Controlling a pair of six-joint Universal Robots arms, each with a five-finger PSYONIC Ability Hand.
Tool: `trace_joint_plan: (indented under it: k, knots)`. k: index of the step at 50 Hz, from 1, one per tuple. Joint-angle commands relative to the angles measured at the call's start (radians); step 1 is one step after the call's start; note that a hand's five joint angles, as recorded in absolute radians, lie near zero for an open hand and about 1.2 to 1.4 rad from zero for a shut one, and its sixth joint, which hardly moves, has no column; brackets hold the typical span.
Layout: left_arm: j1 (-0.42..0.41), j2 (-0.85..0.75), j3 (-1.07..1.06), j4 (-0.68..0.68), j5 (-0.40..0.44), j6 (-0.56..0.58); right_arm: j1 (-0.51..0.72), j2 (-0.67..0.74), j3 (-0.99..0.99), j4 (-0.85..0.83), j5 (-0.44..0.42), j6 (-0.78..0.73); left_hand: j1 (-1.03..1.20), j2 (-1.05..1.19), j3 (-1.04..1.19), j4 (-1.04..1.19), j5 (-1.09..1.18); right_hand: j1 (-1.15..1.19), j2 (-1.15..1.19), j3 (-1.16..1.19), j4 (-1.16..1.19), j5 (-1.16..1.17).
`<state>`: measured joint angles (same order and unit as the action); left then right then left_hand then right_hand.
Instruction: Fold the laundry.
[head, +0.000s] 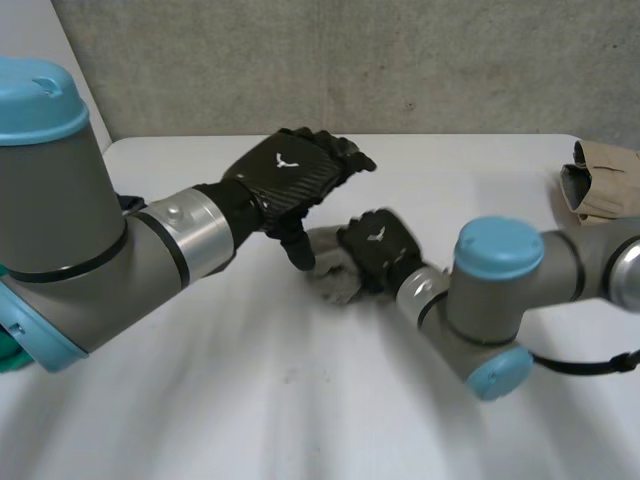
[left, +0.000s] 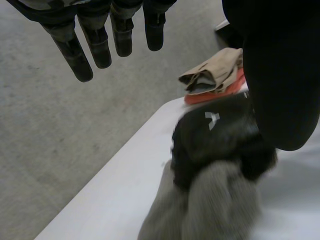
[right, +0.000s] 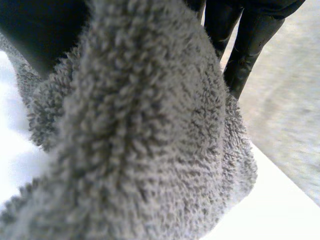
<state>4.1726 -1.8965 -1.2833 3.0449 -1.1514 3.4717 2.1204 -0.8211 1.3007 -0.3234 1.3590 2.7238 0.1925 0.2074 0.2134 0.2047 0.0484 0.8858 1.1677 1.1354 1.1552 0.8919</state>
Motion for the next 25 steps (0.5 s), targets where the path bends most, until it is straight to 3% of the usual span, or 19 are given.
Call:
trace_joint_plan:
  k: [1, 10, 17, 21, 25]
  knots:
    - [0.029, 0.013, -0.004, 0.000, -0.033, -0.003, -0.150, 0.010, -0.194, 0.044, -0.006, -0.016, 0.021, 0.006, 0.000, 0.009, -0.009, 0.510, 0.229, 0.261, 0.241, 0.330]
    - [0.035, 0.031, -0.002, 0.002, -0.034, -0.005, -0.327, 0.083, -0.581, 0.040, -0.104, -0.007, 0.021, 0.006, 0.000, 0.009, -0.009, 0.510, 0.229, 0.261, 0.241, 0.330]
    - [0.027, 0.033, -0.004, 0.002, -0.036, -0.005, -0.528, 0.241, -0.949, 0.053, -0.152, 0.112, 0.021, 0.006, 0.000, 0.009, -0.009, 0.510, 0.229, 0.261, 0.241, 0.330]
    - [0.026, 0.033, -0.004, 0.002, -0.036, -0.005, -0.649, 0.356, -1.107, 0.049, -0.234, 0.212, 0.024, 0.009, 0.003, 0.012, -0.007, 0.510, 0.229, 0.261, 0.241, 0.330]
    - [0.024, 0.030, -0.004, 0.002, -0.040, -0.005, -0.733, 0.427, -1.144, 0.037, -0.326, 0.266, 0.024, 0.009, 0.003, 0.012, -0.007, 0.510, 0.229, 0.261, 0.241, 0.330]
